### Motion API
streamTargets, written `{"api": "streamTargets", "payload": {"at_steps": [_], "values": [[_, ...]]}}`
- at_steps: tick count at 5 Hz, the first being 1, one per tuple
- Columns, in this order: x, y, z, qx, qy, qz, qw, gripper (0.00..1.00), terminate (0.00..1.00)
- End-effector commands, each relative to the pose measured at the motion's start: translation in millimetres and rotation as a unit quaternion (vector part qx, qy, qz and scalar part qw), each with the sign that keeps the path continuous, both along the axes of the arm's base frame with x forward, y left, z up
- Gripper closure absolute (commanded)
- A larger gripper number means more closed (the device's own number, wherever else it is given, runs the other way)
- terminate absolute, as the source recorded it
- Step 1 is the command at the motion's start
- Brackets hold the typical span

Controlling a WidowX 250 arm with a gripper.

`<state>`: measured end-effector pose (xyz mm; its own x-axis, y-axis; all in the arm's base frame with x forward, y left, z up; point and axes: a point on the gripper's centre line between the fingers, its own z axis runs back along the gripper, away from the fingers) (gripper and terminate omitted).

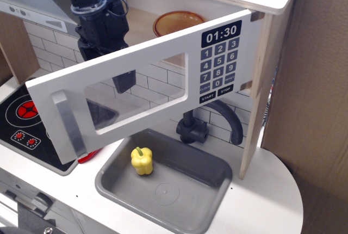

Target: Close microwave

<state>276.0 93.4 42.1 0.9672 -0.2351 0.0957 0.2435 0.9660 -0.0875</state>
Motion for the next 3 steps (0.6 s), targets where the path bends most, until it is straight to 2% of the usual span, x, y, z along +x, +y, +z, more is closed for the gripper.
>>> {"api": "streamTargets", "payload": {"at_steps": [1, 2, 3], "values": [[0.0, 0.0, 0.0, 0.0, 0.0, 0.0, 1.0, 0.0, 0.0], [2.7, 4.7, 26.6, 0.007, -0.005, 0.015, 0.9999, 0.0, 0.0], [5.2, 6.0, 54.7, 0.028, 0.005, 0.021, 0.9994, 0.0, 0.0]]}}
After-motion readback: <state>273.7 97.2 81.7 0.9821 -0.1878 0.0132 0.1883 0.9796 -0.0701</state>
